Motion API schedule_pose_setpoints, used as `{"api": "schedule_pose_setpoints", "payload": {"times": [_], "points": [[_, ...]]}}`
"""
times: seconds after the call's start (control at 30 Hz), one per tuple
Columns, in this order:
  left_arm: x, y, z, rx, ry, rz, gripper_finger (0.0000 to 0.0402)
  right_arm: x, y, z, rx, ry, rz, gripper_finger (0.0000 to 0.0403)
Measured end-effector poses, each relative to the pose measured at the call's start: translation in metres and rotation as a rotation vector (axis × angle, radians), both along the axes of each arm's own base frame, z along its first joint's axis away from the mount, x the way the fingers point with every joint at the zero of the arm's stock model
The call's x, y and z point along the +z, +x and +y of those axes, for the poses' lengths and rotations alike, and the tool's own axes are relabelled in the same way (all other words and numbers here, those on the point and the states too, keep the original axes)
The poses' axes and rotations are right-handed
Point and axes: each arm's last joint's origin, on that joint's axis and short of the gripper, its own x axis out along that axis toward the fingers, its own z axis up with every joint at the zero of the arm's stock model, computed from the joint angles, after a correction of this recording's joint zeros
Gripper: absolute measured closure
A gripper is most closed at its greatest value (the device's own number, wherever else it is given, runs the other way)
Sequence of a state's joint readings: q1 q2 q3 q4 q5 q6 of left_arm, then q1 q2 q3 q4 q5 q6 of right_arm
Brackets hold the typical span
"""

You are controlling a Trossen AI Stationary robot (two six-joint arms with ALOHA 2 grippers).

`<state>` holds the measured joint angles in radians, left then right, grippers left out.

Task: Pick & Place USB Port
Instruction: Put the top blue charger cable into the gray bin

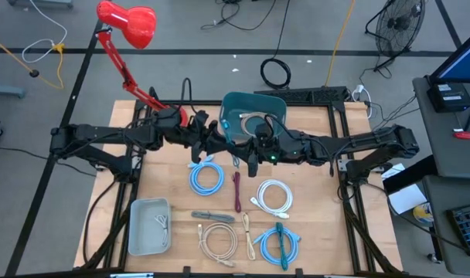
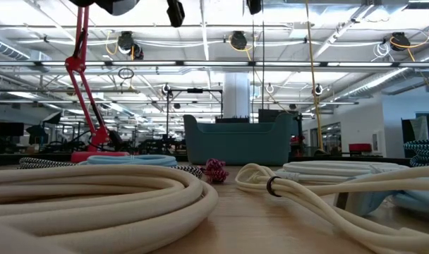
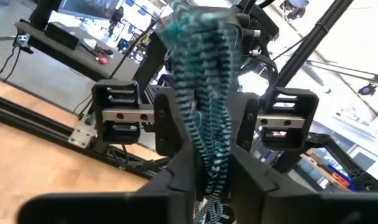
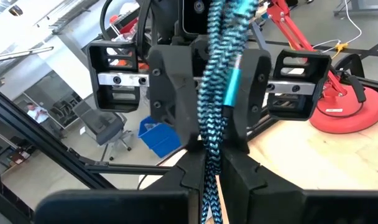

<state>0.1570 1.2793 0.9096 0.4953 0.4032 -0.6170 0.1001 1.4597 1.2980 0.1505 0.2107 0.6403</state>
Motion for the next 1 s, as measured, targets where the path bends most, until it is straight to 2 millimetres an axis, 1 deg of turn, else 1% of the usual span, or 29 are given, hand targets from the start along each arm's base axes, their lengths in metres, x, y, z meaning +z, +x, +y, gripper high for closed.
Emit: {"api": "schedule_pose_setpoints", "payload": {"times": [0.07, 0.13, 0.3, 0.37, 0.5, 0.6, 0.8, 0.9, 1.0], "points": [[0.0, 0.0, 0.0, -0.003, 0.004, -0.002, 0.0356, 0.0, 0.0, 0.0, 0.001, 0.0, 0.0, 0.038], [0.0, 0.0, 0.0, -0.005, 0.006, -0.002, 0.0359, 0.0, 0.0, 0.0, 0.003, 0.003, -0.001, 0.038], [0.0, 0.0, 0.0, -0.007, 0.006, -0.003, 0.033, 0.0, 0.0, 0.0, 0.004, 0.006, -0.003, 0.038], [0.0, 0.0, 0.0, -0.007, 0.006, -0.003, 0.0329, 0.0, 0.0, 0.0, 0.004, 0.006, -0.003, 0.038], [0.0, 0.0, 0.001, -0.004, 0.007, -0.003, 0.035, 0.0, 0.0, 0.0, 0.01, 0.003, -0.003, 0.038], [0.0, -0.001, 0.002, -0.013, 0.01, -0.003, 0.0371, 0.001, 0.0, 0.002, 0.06, -0.021, -0.002, 0.0374], [0.001, -0.003, 0.005, -0.04, -0.002, 0.009, 0.0374, 0.002, -0.001, 0.01, 0.162, -0.03, -0.013, 0.033], [0.001, -0.003, 0.007, -0.069, -0.014, 0.01, 0.0368, 0.004, -0.004, 0.017, 0.191, -0.023, -0.022, 0.0302], [0.003, -0.004, 0.007, -0.086, -0.023, 0.007, 0.0371, 0.008, -0.006, 0.021, 0.209, -0.008, -0.045, 0.0275]]}}
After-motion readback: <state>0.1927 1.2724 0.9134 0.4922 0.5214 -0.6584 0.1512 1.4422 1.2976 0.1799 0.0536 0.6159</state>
